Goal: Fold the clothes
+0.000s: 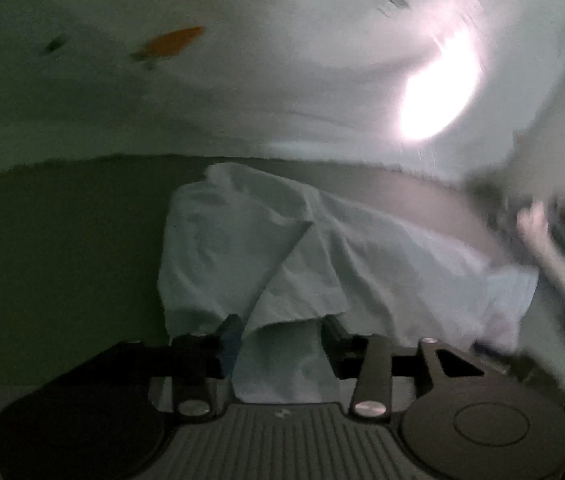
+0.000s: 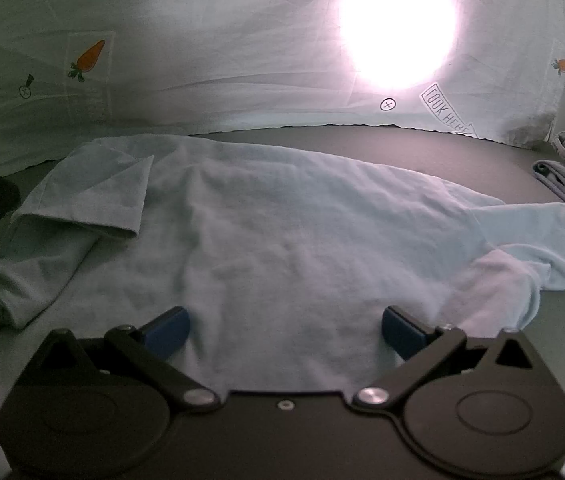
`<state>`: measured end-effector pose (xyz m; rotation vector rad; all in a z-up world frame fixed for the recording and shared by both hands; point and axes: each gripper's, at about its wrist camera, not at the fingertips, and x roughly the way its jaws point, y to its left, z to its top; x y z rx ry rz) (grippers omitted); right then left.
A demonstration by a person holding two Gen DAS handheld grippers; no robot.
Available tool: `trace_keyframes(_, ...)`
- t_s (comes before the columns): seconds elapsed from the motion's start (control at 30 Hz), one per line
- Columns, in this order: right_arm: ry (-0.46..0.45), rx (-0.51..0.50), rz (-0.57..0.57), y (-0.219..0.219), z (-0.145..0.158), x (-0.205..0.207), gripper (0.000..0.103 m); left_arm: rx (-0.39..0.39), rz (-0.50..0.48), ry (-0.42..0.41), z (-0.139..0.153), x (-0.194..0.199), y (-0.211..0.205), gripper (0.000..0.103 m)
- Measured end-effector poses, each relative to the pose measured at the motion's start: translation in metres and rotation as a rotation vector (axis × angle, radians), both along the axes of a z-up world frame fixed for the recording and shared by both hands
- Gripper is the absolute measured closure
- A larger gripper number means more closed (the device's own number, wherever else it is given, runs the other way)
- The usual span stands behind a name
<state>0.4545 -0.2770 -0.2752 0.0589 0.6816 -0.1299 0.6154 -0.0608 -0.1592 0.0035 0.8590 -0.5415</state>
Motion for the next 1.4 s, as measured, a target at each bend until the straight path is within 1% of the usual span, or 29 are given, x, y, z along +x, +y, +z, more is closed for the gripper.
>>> trace_keyframes(0.07, 0.000, 0.000, 0.000, 0.000, 0.000, 0.000, 0.000, 0.080, -0.091, -0.043, -0.009, 0.001, -0.017, 0.042)
trace_keyframes(0.1, 0.000, 0.000, 0.000, 0.000, 0.000, 0.000, 0.000, 0.120, -0.111, -0.067, -0.014, 0.002, -0.023, 0.042)
trace_keyframes(0.17, 0.000, 0.000, 0.000, 0.000, 0.000, 0.000, 0.000, 0.192, -0.092, -0.113, -0.023, 0.006, -0.035, 0.043)
trace_keyframes(0.2, -0.001, 0.000, -0.001, 0.000, 0.000, 0.000, 0.000, 0.203, -0.079, -0.121, -0.026, 0.009, -0.037, 0.045)
trace_keyframes(0.23, -0.001, 0.000, -0.001, -0.001, -0.001, 0.000, 0.000, 0.200, -0.069, -0.117, -0.028, 0.012, -0.037, 0.049)
trace_keyframes(0.27, -0.001, 0.000, -0.001, -0.001, -0.001, 0.000, 0.000, 0.197, -0.060, -0.114, -0.029, 0.014, -0.038, 0.068)
trace_keyframes(0.3, -0.001, 0.000, -0.001, -0.001, -0.001, 0.000, 0.000, 0.194, -0.041, -0.117, -0.029, 0.017, -0.036, 0.100)
trace_keyframes(0.33, -0.001, 0.000, -0.001, -0.001, -0.001, 0.000, 0.000, 0.193, -0.015, -0.125, -0.027, 0.018, -0.032, 0.099)
trace_keyframes(0.37, -0.001, 0.000, -0.001, -0.001, -0.001, 0.000, 0.000, 0.191, 0.010, -0.132, -0.025, 0.020, -0.029, 0.100)
trace_keyframes(0.43, -0.001, 0.000, -0.001, -0.001, -0.001, 0.000, 0.000, 0.127, 0.103, -0.136, -0.010, 0.023, -0.007, 0.100)
trace_keyframes(0.5, -0.001, 0.000, -0.002, -0.001, -0.001, -0.001, 0.000, 0.058, 0.246, -0.155, 0.015, 0.024, 0.032, 0.100)
trace_keyframes(0.57, -0.001, 0.000, -0.002, -0.001, -0.001, -0.001, 0.000, 0.052, 0.404, -0.218, 0.042, 0.020, 0.082, 0.100)
trace_keyframes(0.67, -0.001, -0.001, -0.002, -0.001, -0.001, 0.000, 0.000, 0.125, 0.599, -0.249, 0.057, 0.015, 0.157, 0.099)
trace_keyframes(0.73, -0.001, -0.002, -0.002, -0.001, -0.001, 0.000, 0.000, 0.152, 0.692, -0.216, 0.048, 0.014, 0.204, 0.099)
trace_keyframes(0.77, 0.000, -0.002, -0.002, -0.001, -0.001, 0.000, 0.000, 0.215, 0.749, -0.205, 0.037, 0.016, 0.218, 0.102)
trace_keyframes(0.8, 0.000, -0.002, -0.003, -0.001, -0.001, 0.000, 0.000, 0.319, 0.787, -0.174, 0.022, 0.020, 0.229, 0.102)
trace_keyframes(0.83, 0.001, -0.002, -0.003, -0.001, -0.001, 0.000, 0.000, 0.394, 0.794, -0.129, 0.009, 0.025, 0.238, 0.101)
trace_keyframes(0.87, 0.002, -0.002, -0.003, -0.001, -0.001, 0.000, 0.000, 0.389, 0.810, -0.096, 0.003, 0.025, 0.246, 0.101)
trace_keyframes(0.93, 0.003, -0.002, -0.004, -0.001, -0.001, 0.000, 0.000, 0.298, 0.868, -0.044, 0.000, 0.015, 0.260, 0.101)
trace_keyframes(0.97, 0.004, -0.002, -0.004, -0.001, -0.001, 0.000, 0.000, 0.251, 0.897, -0.019, -0.001, 0.011, 0.266, 0.096)
trace_keyframes(1.0, 0.004, -0.002, -0.004, -0.001, -0.001, 0.000, 0.000, 0.198, 0.910, -0.003, -0.001, 0.005, 0.270, 0.085)
trace_keyframes(1.03, 0.005, -0.002, -0.004, -0.001, -0.001, 0.000, 0.000, 0.152, 0.905, 0.005, 0.000, -0.001, 0.268, 0.080)
trace_keyframes(1.07, 0.006, -0.002, -0.005, -0.001, -0.001, 0.000, 0.000, 0.127, 0.894, 0.015, -0.001, -0.005, 0.263, 0.073)
trace_keyframes(1.13, 0.007, -0.002, -0.007, -0.001, 0.000, 0.000, 0.000, 0.092, 0.858, 0.038, -0.006, -0.009, 0.251, 0.066)
trace_keyframes(1.2, 0.006, -0.002, -0.007, -0.001, 0.000, -0.001, 0.000, 0.027, 0.828, 0.071, -0.013, -0.013, 0.241, 0.058)
trace_keyframes(1.27, 0.004, -0.001, -0.007, -0.001, -0.001, -0.001, 0.000, -0.076, 0.815, 0.103, -0.017, -0.013, 0.234, 0.056)
trace_keyframes(1.33, 0.003, -0.002, -0.006, 0.000, -0.001, -0.001, 0.000, -0.214, 0.810, 0.127, -0.022, -0.015, 0.234, 0.044)
trace_keyframes(1.37, 0.003, -0.002, -0.006, -0.001, -0.001, -0.001, 0.000, -0.276, 0.808, 0.140, -0.025, -0.015, 0.234, 0.035)
trace_keyframes(1.4, 0.002, -0.002, -0.006, -0.001, -0.001, -0.001, 0.000, -0.327, 0.810, 0.153, -0.028, -0.014, 0.234, 0.034)
